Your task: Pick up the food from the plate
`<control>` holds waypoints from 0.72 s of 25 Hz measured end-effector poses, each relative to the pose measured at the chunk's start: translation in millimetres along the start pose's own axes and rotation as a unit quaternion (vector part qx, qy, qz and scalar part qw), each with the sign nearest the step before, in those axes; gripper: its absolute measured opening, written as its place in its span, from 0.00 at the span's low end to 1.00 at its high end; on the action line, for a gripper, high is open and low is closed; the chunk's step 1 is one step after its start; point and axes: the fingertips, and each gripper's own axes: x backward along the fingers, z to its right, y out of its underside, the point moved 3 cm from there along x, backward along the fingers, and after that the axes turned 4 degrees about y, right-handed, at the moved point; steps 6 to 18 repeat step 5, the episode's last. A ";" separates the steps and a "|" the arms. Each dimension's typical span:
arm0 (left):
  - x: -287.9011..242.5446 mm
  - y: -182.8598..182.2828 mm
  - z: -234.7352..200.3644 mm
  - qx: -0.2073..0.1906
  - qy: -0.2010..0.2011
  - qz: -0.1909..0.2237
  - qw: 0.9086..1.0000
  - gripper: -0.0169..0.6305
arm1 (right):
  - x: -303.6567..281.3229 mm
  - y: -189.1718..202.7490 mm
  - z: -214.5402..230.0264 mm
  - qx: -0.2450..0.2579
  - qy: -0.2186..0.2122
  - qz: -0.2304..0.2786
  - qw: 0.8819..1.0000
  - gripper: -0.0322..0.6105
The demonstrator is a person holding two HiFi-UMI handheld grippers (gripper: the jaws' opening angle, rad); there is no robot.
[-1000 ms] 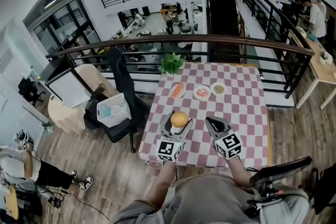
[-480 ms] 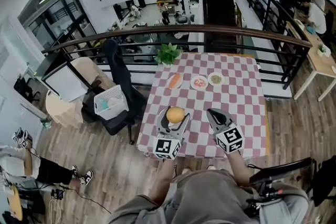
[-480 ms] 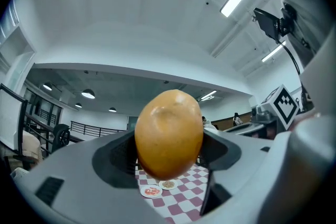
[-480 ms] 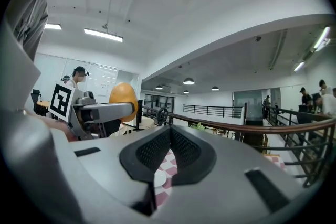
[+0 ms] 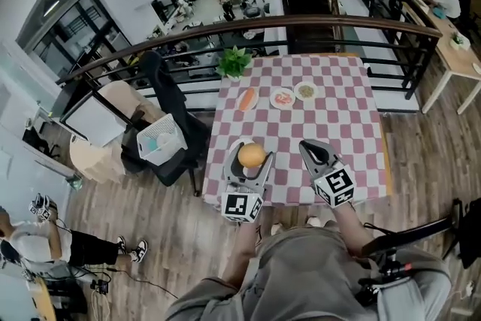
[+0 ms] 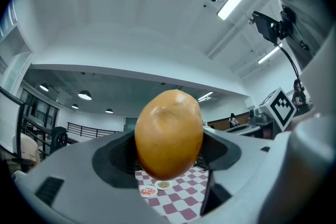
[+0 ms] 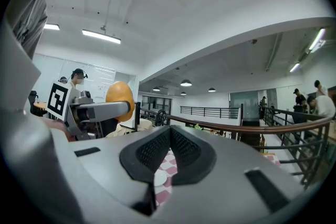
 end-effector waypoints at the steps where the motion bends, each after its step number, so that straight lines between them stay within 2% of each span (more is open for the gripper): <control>1: 1.0 1.0 3.0 -0.003 0.002 -0.002 1.000 0.57 | 2.2 0.7 0.5 0.000 0.001 0.001 1.000 0.07; 5: 3.3 11.6 16.4 0.011 0.010 -0.014 1.000 0.57 | 15.1 9.4 6.6 -0.009 0.008 -0.008 1.000 0.07; 18: 3.3 11.6 16.4 0.011 0.010 -0.014 1.000 0.57 | 15.1 9.4 6.6 -0.009 0.008 -0.008 1.000 0.07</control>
